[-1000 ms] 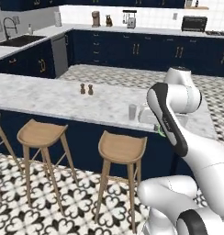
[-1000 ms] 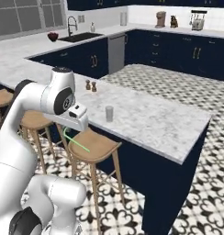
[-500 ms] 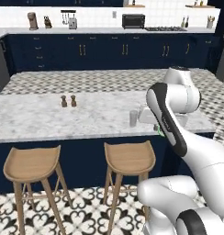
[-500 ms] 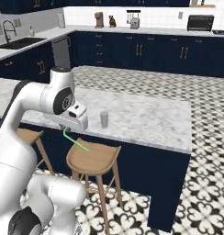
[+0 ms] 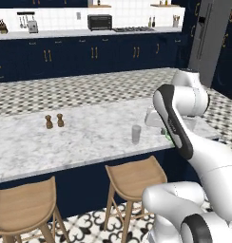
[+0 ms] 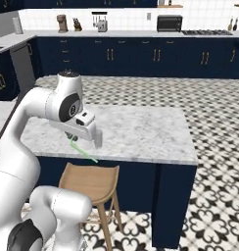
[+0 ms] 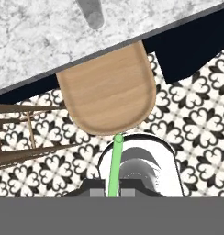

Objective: Take a straw from the drawer in front and place it inside the glass cup on the dining counter.

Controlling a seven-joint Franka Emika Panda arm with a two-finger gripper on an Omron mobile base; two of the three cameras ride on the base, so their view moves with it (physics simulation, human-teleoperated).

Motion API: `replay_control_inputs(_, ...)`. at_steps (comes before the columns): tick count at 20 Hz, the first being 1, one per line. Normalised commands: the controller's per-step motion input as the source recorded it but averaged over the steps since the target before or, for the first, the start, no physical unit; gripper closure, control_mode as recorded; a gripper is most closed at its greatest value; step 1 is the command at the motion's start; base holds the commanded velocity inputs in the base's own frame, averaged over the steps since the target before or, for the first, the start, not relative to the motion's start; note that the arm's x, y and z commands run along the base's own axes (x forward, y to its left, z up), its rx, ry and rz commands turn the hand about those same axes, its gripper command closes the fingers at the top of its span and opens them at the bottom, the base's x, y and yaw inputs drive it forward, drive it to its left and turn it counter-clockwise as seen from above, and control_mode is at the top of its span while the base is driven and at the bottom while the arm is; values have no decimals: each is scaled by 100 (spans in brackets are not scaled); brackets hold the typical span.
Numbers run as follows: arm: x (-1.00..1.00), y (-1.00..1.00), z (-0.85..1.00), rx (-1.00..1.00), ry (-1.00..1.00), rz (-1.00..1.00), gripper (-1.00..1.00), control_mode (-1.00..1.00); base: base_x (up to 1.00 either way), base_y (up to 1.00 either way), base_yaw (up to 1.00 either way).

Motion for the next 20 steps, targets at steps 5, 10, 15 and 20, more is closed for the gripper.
replay_control_inputs(5, 0, 0, 0, 0, 0, 0, 100, 100, 79, 49, -15)
replay_control_inputs(10, -14, 3, 84, 3, -32, 0, 100, -100, 0, 0, 0)
replay_control_inputs(15, -7, 0, 82, 17, -31, 0, 100, -100, 0, 0, 0)
replay_control_inputs(20, 1, -1, 56, 25, -19, 0, 100, -100, 0, 0, 0)
